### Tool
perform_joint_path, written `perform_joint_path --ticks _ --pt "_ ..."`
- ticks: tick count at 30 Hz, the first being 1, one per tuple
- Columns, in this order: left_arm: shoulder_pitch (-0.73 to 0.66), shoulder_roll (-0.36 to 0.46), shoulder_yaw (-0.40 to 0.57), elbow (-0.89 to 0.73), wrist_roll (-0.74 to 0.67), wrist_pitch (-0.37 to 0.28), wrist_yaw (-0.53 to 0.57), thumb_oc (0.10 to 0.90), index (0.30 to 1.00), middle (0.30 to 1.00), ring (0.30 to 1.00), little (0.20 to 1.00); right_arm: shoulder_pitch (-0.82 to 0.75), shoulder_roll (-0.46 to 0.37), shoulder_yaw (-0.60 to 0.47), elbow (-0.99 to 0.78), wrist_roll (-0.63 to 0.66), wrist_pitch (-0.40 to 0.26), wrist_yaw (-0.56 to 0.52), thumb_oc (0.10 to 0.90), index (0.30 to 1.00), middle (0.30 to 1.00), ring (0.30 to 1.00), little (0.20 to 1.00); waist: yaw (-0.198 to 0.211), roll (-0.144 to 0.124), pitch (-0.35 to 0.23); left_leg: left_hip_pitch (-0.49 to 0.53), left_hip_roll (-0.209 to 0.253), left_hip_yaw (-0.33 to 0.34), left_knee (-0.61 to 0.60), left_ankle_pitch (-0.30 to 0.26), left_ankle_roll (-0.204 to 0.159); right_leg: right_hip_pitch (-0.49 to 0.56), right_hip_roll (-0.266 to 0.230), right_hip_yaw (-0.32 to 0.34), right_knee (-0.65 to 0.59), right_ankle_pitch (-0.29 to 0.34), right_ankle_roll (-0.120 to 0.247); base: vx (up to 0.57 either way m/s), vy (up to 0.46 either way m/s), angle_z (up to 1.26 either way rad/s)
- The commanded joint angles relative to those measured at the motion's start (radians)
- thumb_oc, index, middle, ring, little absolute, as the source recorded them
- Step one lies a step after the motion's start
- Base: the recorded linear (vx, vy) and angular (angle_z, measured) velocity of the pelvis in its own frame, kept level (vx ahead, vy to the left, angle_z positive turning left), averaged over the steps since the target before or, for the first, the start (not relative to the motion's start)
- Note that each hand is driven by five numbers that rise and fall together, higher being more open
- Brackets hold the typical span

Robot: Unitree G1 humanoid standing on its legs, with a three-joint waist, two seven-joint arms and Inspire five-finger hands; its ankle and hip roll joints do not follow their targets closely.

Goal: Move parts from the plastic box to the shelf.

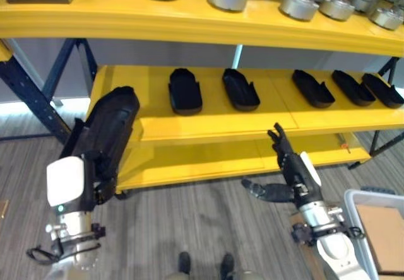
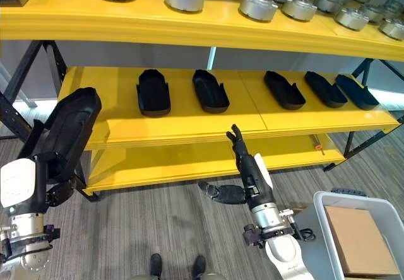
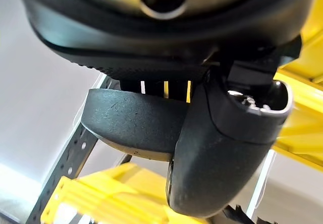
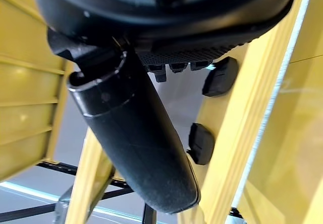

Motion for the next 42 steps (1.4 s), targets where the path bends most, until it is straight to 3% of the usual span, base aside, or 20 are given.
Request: perform_joint_path --ticks 1,3,7,9,10,11,13,15,16,17,18,19,20,21,24,27,28,34,38,42 --pt "-0.142 0.025 0.047 -0.113 0.034 -0.066 0.078 0.400 0.300 0.300 0.300 0.300 -0.109 -0.049 -0.027 -0.041 0.029 -0.104 -0.011 0.900 1.000 1.000 1.000 1.000 -0.038 0.034 -0.047 0.138 -0.045 -0.021 0.004 -0.133 0.023 0.008 0.042 0.050 -0.020 0.058 0.015 0.10 -0.046 -0.19" --pt "-0.144 0.020 0.030 -0.125 0.037 -0.081 0.072 0.400 0.300 0.300 0.300 0.300 -0.093 -0.060 -0.041 -0.045 0.035 -0.108 -0.013 0.900 1.000 1.000 1.000 1.000 -0.039 0.040 -0.058 0.137 -0.046 -0.026 0.022 -0.145 0.022 0.025 0.053 0.068 -0.043 0.065 0.011 0.13 -0.062 -0.05" --pt "-0.137 0.006 0.014 -0.146 0.003 -0.095 0.064 0.400 0.300 0.300 0.300 0.300 -0.054 -0.078 -0.089 -0.064 0.029 -0.112 -0.020 0.900 1.000 1.000 1.000 1.000 -0.052 0.053 -0.070 0.138 -0.034 -0.039 0.074 -0.171 0.008 0.050 0.042 0.027 -0.034 0.042 -0.005 0.17 -0.113 0.15" --pt "-0.147 -0.008 -0.007 -0.154 -0.022 -0.108 0.055 0.400 0.300 0.300 0.300 0.300 -0.038 -0.090 -0.112 -0.063 0.028 -0.119 -0.029 0.900 1.000 1.000 1.000 1.000 -0.058 0.053 -0.054 0.096 -0.029 -0.054 0.192 -0.172 -0.028 0.079 0.032 -0.002 -0.038 0.024 -0.027 0.17 -0.185 0.70" --pt "-0.147 -0.011 -0.010 -0.158 -0.031 -0.115 0.052 0.400 0.300 0.300 0.300 0.300 -0.033 -0.092 -0.119 -0.064 0.028 -0.120 -0.028 0.900 1.000 1.000 1.000 1.000 -0.057 0.052 -0.044 0.063 -0.029 -0.059 0.263 -0.146 -0.048 0.091 0.027 -0.013 -0.042 0.022 -0.035 0.05 -0.171 0.96" --pt "-0.149 -0.005 -0.013 -0.177 -0.052 -0.135 0.060 0.400 0.300 0.300 0.300 0.300 -0.040 -0.114 -0.120 -0.067 0.043 -0.129 -0.021 0.900 1.000 1.000 1.000 1.000 -0.034 0.044 -0.009 -0.030 -0.061 -0.124 0.445 -0.083 -0.096 0.102 0.021 -0.024 -0.049 0.022 -0.050 0.02 -0.104 0.75" --pt "-0.136 0.001 0.000 -0.187 -0.058 -0.135 0.057 0.400 0.300 0.300 0.300 0.300 -0.035 -0.118 -0.124 -0.071 0.043 -0.131 -0.023 0.900 1.000 1.000 1.000 1.000 -0.037 0.037 -0.011 -0.042 -0.005 -0.122 0.408 -0.090 -0.093 0.104 0.006 -0.026 -0.051 0.017 -0.043 0.08 -0.025 0.16" --pt "-0.121 -0.005 0.017 -0.201 -0.056 -0.136 0.066 0.400 0.300 0.300 0.300 0.300 -0.033 -0.119 -0.120 -0.067 0.041 -0.128 -0.028 0.900 1.000 1.000 1.000 1.000 -0.036 0.026 -0.021 -0.014 0.066 -0.123 0.277 -0.117 -0.080 0.109 -0.015 -0.019 -0.051 0.005 -0.032 0.13 0.071 -0.16" --pt "-0.119 -0.006 0.022 -0.205 -0.059 -0.137 0.077 0.400 0.300 0.300 0.300 0.300 -0.033 -0.117 -0.119 -0.062 0.038 -0.132 -0.037 0.900 1.000 1.000 1.000 1.000 -0.032 0.023 -0.024 -0.014 0.108 -0.143 0.200 -0.093 -0.080 0.109 -0.024 -0.012 -0.048 -0.001 -0.026 0.11 0.116 -0.03" --pt "-0.131 -0.005 0.022 -0.206 -0.064 -0.133 0.087 0.400 0.300 0.300 0.300 0.300 -0.037 -0.119 -0.124 -0.065 0.031 -0.138 -0.053 0.900 1.000 1.000 1.000 1.000 -0.039 0.028 -0.024 -0.021 0.171 -0.138 0.132 -0.031 -0.094 0.103 -0.035 -0.015 -0.037 -0.010 -0.023 0.08 0.169 -0.03" --pt "-0.147 -0.002 0.020 -0.207 -0.065 -0.125 0.098 0.400 0.300 0.300 0.300 0.300 -0.038 -0.123 -0.132 -0.066 0.024 -0.143 -0.071 0.900 1.000 1.000 1.000 1.000 -0.053 0.034 -0.021 -0.037 0.230 -0.097 0.094 0.025 -0.109 0.103 -0.045 -0.023 -0.028 -0.021 -0.016 0.04 0.118 -0.03" --pt "-0.151 -0.003 0.018 -0.205 -0.064 -0.124 0.099 0.400 0.300 0.300 0.300 0.300 -0.040 -0.124 -0.132 -0.065 0.021 -0.143 -0.074 0.900 1.000 1.000 1.000 1.000 -0.053 0.038 -0.023 -0.027 0.235 -0.095 0.063 0.045 -0.114 0.095 -0.040 -0.024 -0.020 -0.025 -0.020 0.08 0.193 0.05" --pt "-0.165 -0.006 0.010 -0.204 -0.057 -0.124 0.103 0.400 0.300 0.300 0.300 0.300 -0.052 -0.117 -0.123 -0.047 0.010 -0.144 -0.089 0.900 1.000 1.000 1.000 1.000 -0.054 0.062 -0.024 0.012 0.266 -0.051 0.022 0.043 -0.123 0.083 -0.034 -0.026 0.018 -0.058 -0.009 0.10 0.172 0.18" --pt "-0.167 -0.004 0.005 -0.215 -0.052 -0.134 0.106 0.400 0.300 0.300 0.300 0.300 -0.059 -0.109 -0.120 -0.045 -0.002 -0.149 -0.103 0.900 1.000 1.000 1.000 1.000 -0.050 0.070 -0.026 0.015 0.257 -0.067 0.016 0.048 -0.129 0.086 -0.032 -0.017 0.016 -0.052 -0.008 0.14 0.248 -0.02" --pt "-0.175 0.010 -0.011 -0.248 -0.056 -0.152 0.093 0.400 0.300 0.300 0.300 0.300 -0.044 -0.096 -0.116 -0.061 -0.009 -0.152 -0.094 0.900 1.000 1.000 1.000 1.000 -0.061 0.080 -0.037 0.040 0.233 -0.024 0.002 0.036 -0.134 0.107 -0.052 -0.016 -0.004 -0.031 0.008 0.14 0.165 -0.53" --pt "-0.173 0.024 -0.018 -0.251 -0.052 -0.154 0.084 0.400 0.300 0.300 0.300 0.300 -0.031 -0.092 -0.116 -0.068 -0.008 -0.141 -0.082 0.900 1.000 1.000 1.000 1.000 -0.058 0.070 -0.045 0.079 0.212 0.004 -0.021 0.023 -0.128 0.134 -0.073 -0.002 -0.030 -0.017 0.025 0.17 0.185 -0.34" --pt "-0.198 0.035 -0.030 -0.270 -0.062 -0.156 0.069 0.400 0.300 0.300 0.300 0.300 -0.019 -0.080 -0.103 -0.072 -0.009 -0.128 -0.073 0.900 1.000 1.000 1.000 1.000 -0.062 0.058 -0.053 0.103 0.188 0.041 -0.026 0.002 -0.120 0.149 -0.105 0.009 -0.060 0.002 0.045 0.21 0.269 -0.03" --pt "-0.278 0.044 -0.095 -0.279 -0.063 -0.149 0.047 0.400 0.300 0.300 0.300 0.300 -0.008 -0.082 -0.088 -0.081 -0.007 -0.115 -0.054 0.900 1.000 1.000 1.000 1.000 -0.072 0.039 -0.069 0.108 0.162 0.060 -0.006 -0.037 -0.104 0.160 -0.138 0.018 -0.093 0.020 0.066 0.10 0.108 -0.20" --pt "-0.358 0.015 -0.146 -0.239 -0.057 -0.106 0.050 0.400 0.300 0.300 0.300 0.300 0.007 -0.081 -0.084 -0.092 -0.013 -0.100 -0.049 0.900 1.000 1.000 1.000 1.000 -0.086 0.020 -0.085 0.125 0.158 0.067 -0.012 -0.050 -0.102 0.176 -0.143 0.016 -0.114 0.023 0.072 0.11 0.021 0.01" --pt "-0.450 -0.020 -0.188 -0.078 -0.060 -0.034 0.075 0.400 0.300 0.300 0.300 0.300 0.001 -0.086 -0.064 -0.095 -0.009 -0.088 -0.042 0.900 1.000 1.000 1.000 1.000 -0.103 0.005 -0.103 0.156 0.171 0.089 -0.039 -0.043 -0.109 0.180 -0.128 0.026 -0.122 0.021 0.073 0.07 -0.027 -0.06"
